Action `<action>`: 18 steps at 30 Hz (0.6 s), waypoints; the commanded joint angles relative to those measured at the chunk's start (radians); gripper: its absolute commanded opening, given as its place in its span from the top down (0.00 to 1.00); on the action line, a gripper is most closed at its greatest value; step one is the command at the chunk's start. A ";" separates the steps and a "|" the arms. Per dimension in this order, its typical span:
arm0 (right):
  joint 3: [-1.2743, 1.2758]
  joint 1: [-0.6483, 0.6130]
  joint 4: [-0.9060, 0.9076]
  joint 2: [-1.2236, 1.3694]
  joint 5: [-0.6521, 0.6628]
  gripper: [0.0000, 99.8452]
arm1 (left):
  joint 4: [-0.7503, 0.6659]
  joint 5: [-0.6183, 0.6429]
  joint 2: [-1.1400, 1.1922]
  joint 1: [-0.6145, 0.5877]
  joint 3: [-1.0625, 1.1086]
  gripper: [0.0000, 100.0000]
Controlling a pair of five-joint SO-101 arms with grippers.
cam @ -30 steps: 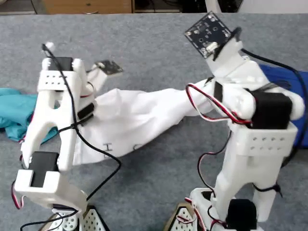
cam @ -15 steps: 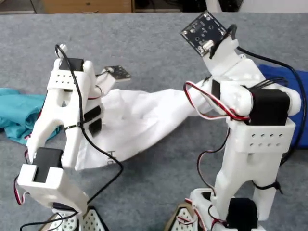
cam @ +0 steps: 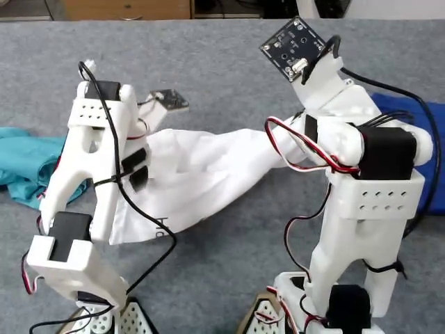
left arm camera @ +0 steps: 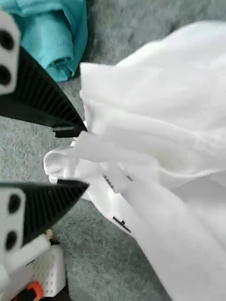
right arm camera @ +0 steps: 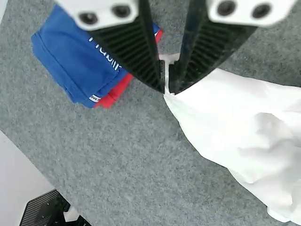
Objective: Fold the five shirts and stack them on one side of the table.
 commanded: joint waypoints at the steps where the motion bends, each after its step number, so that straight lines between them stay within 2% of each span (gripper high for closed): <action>1: -0.002 -0.016 -0.025 0.004 -0.008 1.00 | 0.009 0.018 -0.008 0.005 -0.103 0.99; 9: -0.002 -0.015 -0.023 0.004 -0.008 1.00 | 0.009 0.017 0.053 0.043 -0.014 0.98; 18: -0.002 -0.016 -0.018 0.002 -0.008 1.00 | 0.011 0.017 0.064 0.023 -0.124 0.98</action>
